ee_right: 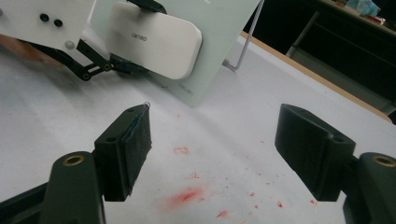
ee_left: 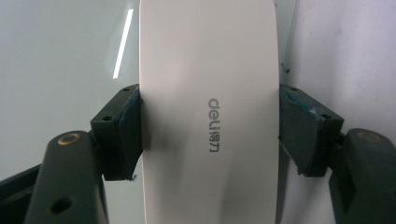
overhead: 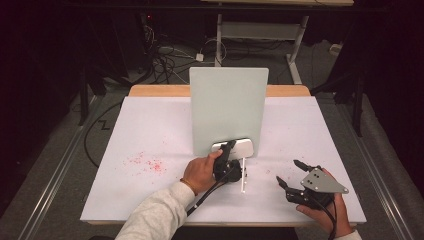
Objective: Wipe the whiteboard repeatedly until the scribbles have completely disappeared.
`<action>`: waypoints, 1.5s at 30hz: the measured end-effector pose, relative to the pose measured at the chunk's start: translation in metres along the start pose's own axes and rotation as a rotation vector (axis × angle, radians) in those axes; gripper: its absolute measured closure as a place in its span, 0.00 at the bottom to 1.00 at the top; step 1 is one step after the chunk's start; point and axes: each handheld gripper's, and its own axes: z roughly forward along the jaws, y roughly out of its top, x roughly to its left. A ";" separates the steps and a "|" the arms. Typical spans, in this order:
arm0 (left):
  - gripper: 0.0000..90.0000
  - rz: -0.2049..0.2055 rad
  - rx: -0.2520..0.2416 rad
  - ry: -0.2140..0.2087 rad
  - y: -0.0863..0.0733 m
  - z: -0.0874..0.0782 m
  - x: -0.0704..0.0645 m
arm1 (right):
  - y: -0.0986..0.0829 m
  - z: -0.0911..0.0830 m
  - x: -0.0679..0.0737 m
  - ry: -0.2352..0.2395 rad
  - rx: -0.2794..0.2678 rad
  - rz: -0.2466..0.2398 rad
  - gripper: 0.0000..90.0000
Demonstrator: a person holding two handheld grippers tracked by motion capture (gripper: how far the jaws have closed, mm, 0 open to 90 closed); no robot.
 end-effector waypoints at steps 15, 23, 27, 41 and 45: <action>0.32 -0.018 0.036 0.001 -0.034 -0.011 0.007 | 0.000 0.001 0.001 0.001 0.006 -0.005 0.30; 0.32 -0.149 0.009 -0.032 -0.047 -0.021 0.020 | 0.000 0.001 0.002 0.003 0.006 -0.006 0.30; 0.32 -0.272 -0.033 -0.063 -0.059 -0.036 0.040 | 0.000 0.002 0.002 0.006 0.006 -0.005 0.30; 0.32 -0.520 -0.062 -0.173 -0.095 -0.065 0.065 | 0.001 0.003 0.005 0.014 0.012 -0.016 0.30; 0.32 -0.544 -0.060 -0.194 -0.106 -0.076 0.067 | 0.001 0.004 0.005 0.017 0.011 -0.015 0.30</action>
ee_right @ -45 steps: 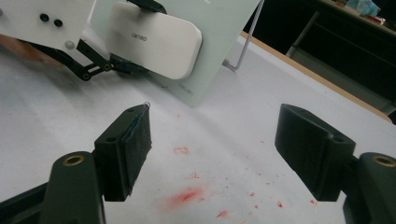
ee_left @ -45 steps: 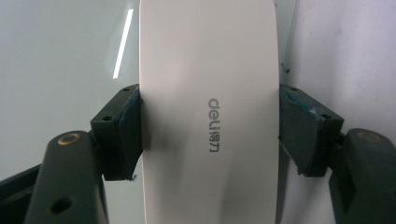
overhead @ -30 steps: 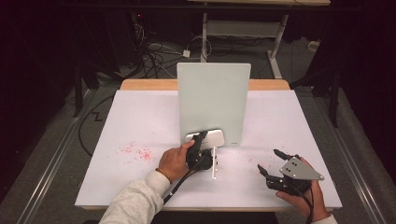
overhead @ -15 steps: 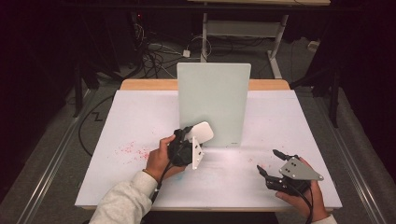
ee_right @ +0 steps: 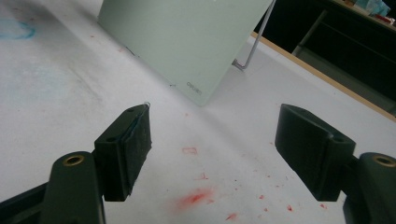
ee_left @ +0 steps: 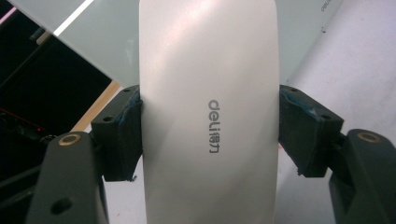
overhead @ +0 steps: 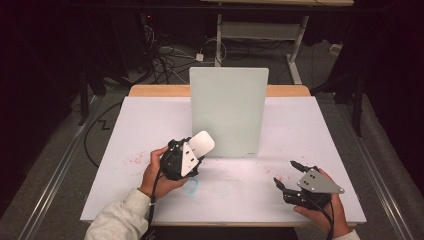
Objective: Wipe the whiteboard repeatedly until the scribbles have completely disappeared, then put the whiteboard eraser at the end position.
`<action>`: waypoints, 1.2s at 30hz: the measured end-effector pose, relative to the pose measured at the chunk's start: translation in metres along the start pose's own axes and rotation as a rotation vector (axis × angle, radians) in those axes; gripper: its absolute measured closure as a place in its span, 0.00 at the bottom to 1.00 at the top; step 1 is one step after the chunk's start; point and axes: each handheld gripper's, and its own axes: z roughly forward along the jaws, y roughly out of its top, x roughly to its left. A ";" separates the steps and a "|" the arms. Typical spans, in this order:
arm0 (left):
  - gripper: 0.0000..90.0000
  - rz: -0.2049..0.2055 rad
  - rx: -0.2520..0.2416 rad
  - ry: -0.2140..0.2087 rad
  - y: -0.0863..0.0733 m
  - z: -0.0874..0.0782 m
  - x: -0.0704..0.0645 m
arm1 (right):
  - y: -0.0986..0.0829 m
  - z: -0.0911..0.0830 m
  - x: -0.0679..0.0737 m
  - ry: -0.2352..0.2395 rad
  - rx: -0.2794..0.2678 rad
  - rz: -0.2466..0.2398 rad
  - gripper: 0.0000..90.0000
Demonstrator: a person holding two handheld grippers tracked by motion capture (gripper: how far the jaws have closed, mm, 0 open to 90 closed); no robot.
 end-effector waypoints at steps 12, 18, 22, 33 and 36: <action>0.32 -0.049 0.004 -0.107 -0.016 -0.029 0.012 | 0.000 0.004 0.003 0.012 0.019 -0.011 0.30; 0.32 -0.027 0.003 -0.167 -0.014 -0.035 0.006 | 0.000 0.003 0.004 0.015 0.018 -0.013 0.30; 0.32 -0.023 0.004 -0.207 -0.013 -0.035 0.003 | 0.000 0.004 0.003 0.020 0.017 -0.008 0.30; 0.32 0.027 0.010 -0.312 0.001 -0.031 -0.016 | -0.001 0.001 0.003 0.021 0.014 -0.016 0.30; 0.32 0.053 0.024 -0.340 0.004 -0.028 -0.023 | -0.001 0.000 0.004 0.021 0.016 -0.018 0.30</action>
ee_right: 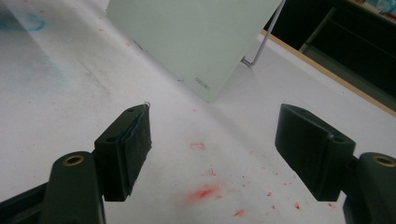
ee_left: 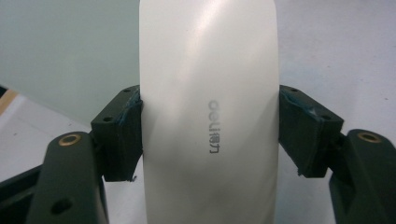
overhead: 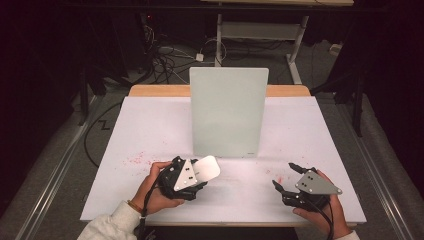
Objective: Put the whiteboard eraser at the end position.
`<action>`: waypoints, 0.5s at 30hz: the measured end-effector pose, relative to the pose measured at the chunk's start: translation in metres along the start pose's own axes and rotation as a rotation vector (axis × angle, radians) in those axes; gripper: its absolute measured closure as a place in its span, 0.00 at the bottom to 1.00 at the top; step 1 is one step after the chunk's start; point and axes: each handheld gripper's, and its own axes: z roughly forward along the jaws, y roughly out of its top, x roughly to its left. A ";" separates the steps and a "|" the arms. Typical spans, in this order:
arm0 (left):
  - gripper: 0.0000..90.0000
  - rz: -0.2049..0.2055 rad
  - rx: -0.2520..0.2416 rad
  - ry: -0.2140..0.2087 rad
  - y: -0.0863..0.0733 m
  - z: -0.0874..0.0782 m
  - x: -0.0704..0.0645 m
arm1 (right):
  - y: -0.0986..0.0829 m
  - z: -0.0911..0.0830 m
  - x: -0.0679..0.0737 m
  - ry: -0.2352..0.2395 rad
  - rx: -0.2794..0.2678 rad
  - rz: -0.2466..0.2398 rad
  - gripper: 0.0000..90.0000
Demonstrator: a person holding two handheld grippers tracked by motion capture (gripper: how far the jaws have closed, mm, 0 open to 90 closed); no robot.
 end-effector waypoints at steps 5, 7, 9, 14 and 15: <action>0.32 0.033 0.029 -0.056 0.009 0.010 -0.006 | 0.001 0.000 0.001 0.004 -0.003 -0.005 0.30; 0.32 0.064 0.047 -0.086 0.012 0.014 -0.009 | 0.001 0.001 0.002 0.005 0.001 -0.007 0.30; 0.32 0.073 0.058 -0.128 0.014 0.016 -0.009 | 0.001 0.001 0.003 0.008 0.003 -0.010 0.30; 0.32 0.095 0.087 -0.185 0.019 0.030 -0.006 | 0.000 0.003 0.002 0.011 0.007 -0.008 0.30; 0.32 0.098 0.095 -0.195 0.021 0.032 -0.004 | 0.000 0.003 0.003 0.013 0.009 -0.009 0.30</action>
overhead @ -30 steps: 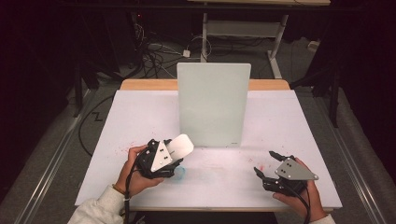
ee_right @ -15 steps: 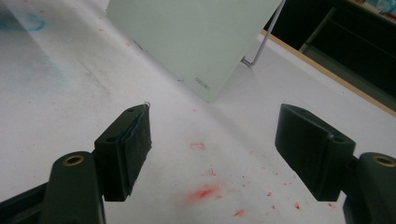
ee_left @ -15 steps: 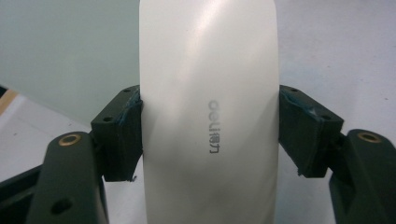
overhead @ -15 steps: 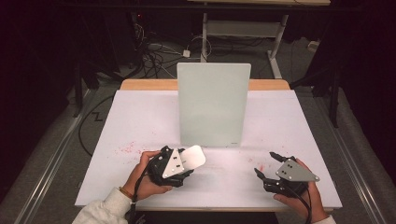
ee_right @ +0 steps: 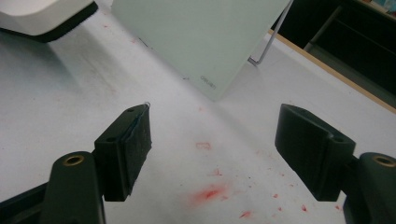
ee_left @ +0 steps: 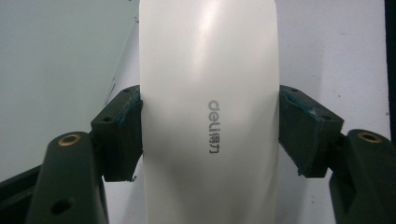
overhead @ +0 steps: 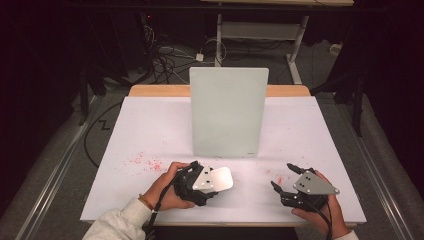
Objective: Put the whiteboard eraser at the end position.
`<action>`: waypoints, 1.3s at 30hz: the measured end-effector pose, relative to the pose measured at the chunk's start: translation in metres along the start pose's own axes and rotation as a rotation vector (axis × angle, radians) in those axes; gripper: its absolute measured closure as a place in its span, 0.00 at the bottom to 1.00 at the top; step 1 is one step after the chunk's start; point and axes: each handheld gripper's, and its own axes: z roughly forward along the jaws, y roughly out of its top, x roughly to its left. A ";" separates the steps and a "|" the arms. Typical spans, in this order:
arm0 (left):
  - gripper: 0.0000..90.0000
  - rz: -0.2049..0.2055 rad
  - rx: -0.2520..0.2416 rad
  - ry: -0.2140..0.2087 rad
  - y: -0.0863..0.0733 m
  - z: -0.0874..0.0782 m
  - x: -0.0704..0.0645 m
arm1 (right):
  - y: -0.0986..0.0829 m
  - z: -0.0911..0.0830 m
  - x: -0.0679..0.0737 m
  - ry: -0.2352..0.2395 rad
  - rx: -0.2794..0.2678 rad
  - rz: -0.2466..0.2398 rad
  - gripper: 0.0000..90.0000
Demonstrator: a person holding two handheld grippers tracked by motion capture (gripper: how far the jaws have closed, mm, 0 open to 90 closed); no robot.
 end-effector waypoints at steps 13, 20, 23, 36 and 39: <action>0.32 0.076 0.062 -0.116 0.027 0.033 0.002 | -0.001 0.002 0.002 0.008 0.013 -0.007 0.30; 0.32 0.055 0.012 -0.093 0.029 0.032 0.002 | -0.001 0.002 0.001 0.008 0.010 -0.009 0.30; 0.31 0.042 -0.030 -0.078 0.029 0.023 0.004 | -0.001 0.001 0.001 0.008 0.006 -0.008 0.30; 0.23 -0.048 -0.141 0.118 0.011 -0.014 0.009 | 0.001 -0.001 0.001 0.005 -0.005 -0.008 0.30; 0.22 -0.064 -0.150 0.167 0.008 -0.018 0.010 | 0.001 -0.002 0.002 0.004 -0.007 -0.012 0.30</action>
